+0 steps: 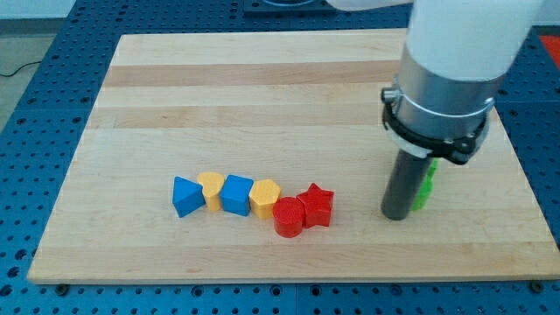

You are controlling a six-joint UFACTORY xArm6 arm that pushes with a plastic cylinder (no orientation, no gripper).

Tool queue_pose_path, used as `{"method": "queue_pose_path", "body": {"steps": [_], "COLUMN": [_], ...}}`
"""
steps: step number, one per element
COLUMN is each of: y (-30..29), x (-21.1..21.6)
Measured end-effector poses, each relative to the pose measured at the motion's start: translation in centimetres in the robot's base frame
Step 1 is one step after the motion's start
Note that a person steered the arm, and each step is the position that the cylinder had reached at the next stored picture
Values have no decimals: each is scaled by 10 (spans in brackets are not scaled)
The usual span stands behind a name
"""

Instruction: Move your arm to the bottom center of the board

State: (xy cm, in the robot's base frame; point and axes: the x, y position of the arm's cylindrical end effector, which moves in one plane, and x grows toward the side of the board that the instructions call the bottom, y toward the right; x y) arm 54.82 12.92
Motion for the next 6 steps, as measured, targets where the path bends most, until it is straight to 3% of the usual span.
{"method": "queue_pose_path", "body": {"steps": [2, 4, 6], "y": [30, 20, -68], "x": [-2, 23, 57]}}
